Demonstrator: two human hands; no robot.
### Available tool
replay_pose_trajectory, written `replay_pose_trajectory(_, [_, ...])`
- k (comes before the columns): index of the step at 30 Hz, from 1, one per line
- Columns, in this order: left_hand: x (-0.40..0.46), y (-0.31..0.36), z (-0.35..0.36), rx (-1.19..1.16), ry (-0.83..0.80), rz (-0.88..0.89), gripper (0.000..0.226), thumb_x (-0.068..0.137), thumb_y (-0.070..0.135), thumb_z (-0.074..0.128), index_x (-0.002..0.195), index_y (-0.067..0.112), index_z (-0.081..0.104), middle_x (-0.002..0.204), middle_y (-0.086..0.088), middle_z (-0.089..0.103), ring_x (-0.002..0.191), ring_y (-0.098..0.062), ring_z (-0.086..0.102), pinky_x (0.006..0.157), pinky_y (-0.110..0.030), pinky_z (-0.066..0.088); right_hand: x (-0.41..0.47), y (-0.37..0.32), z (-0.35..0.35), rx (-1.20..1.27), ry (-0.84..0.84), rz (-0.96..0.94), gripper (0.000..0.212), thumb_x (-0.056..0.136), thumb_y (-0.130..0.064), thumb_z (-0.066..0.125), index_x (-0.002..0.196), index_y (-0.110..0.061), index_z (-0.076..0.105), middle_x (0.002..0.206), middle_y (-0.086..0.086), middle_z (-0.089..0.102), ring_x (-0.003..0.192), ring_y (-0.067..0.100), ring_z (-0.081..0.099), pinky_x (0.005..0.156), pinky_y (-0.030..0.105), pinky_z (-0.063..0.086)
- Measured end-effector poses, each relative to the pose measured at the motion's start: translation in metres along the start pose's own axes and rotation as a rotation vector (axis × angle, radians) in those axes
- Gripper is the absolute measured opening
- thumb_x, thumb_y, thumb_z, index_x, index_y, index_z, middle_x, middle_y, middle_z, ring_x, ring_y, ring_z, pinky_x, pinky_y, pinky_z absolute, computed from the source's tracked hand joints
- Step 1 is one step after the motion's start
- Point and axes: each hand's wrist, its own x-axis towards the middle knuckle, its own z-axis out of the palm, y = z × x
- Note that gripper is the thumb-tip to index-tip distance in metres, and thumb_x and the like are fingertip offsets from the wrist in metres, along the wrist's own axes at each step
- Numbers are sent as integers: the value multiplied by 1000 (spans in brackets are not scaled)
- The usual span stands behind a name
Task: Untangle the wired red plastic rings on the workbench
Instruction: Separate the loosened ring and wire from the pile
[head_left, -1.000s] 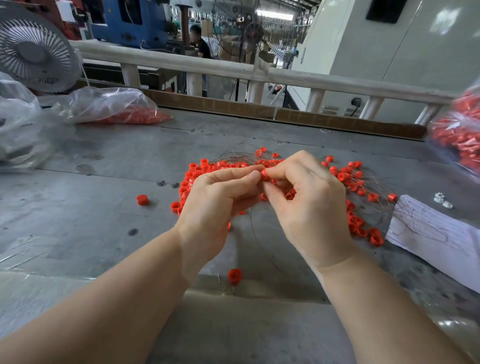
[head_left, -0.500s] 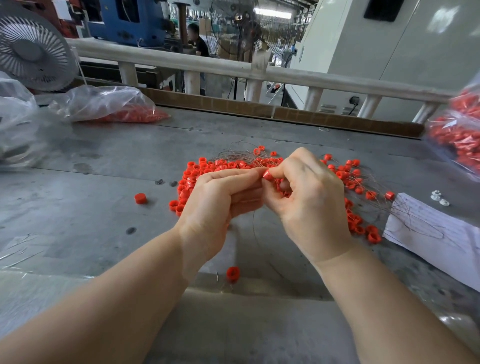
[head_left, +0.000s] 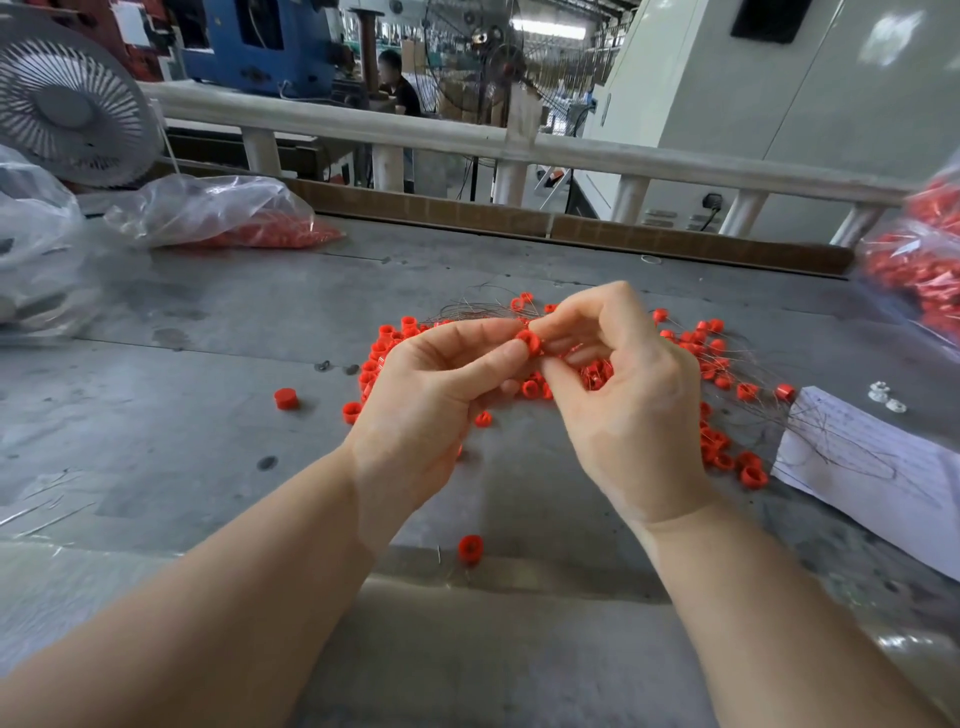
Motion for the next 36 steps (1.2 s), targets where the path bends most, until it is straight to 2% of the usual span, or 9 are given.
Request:
replay_pose_trajectory(5, [0,-2,0,24,24,133,20,64,8,67,84,8,67,72,-4,71,64,-11,66,63,-19,54,1,0,1,140,17,99,21,78,9,65,92,-6,62,84,-1,66,80,4,63,72,16,50])
replay_pose_trajectory(9, [0,-1,0,62,33,204,20,65,9,68,84,10,66,75,-4,72,71,-13,67,68,-21,54,3,-2,-1,246,28,168,19,81,6,60,92,-9,62,85,-2,66,80,3,62,72,14,47])
replay_pose_trajectory(15, [-2,-1,2,66,30,267,20,66,8,67,86,9,63,79,-2,72,77,-12,68,74,-21,53,3,-4,-2,237,76,201,9,79,-6,65,83,-13,62,77,1,63,70,10,59,63,18,46])
replay_pose_trajectory(20, [-3,-1,3,50,2,288,18,69,8,66,87,8,62,83,-3,73,82,-13,69,73,-20,52,4,-7,-1,394,-6,359,13,73,-22,73,84,-17,68,79,-4,70,71,11,67,68,27,54])
replay_pose_trajectory(22, [-3,-1,2,38,-3,291,19,69,8,66,87,8,62,84,-4,73,83,-14,69,74,-20,52,4,-7,0,458,-14,379,13,72,-21,74,83,-22,68,79,-4,72,73,12,68,70,28,55])
replay_pose_trajectory(26, [-3,-1,3,40,-12,301,19,68,7,66,87,8,62,83,-2,73,83,-13,69,75,-20,52,5,-6,1,590,18,421,18,69,-12,78,78,-25,68,74,-8,72,72,8,69,68,19,52])
replay_pose_trajectory(30, [-4,-1,4,81,-29,341,19,69,8,65,88,8,60,81,1,72,83,-11,68,76,-19,52,6,-6,1,711,43,481,13,63,-17,76,74,-23,70,72,-6,72,70,8,68,65,18,51])
replay_pose_trajectory(33, [-5,0,6,109,-52,380,18,70,7,64,87,7,58,78,5,71,80,-7,67,75,-17,51,6,-6,0,753,41,486,15,66,-9,77,70,-22,74,69,-6,72,68,6,67,64,16,50])
replay_pose_trajectory(36, [-6,1,6,162,-79,423,16,72,7,64,87,9,58,77,7,70,79,-5,66,75,-16,50,6,-6,0,796,43,523,17,64,-9,73,68,-25,76,67,-6,71,68,7,66,66,19,51])
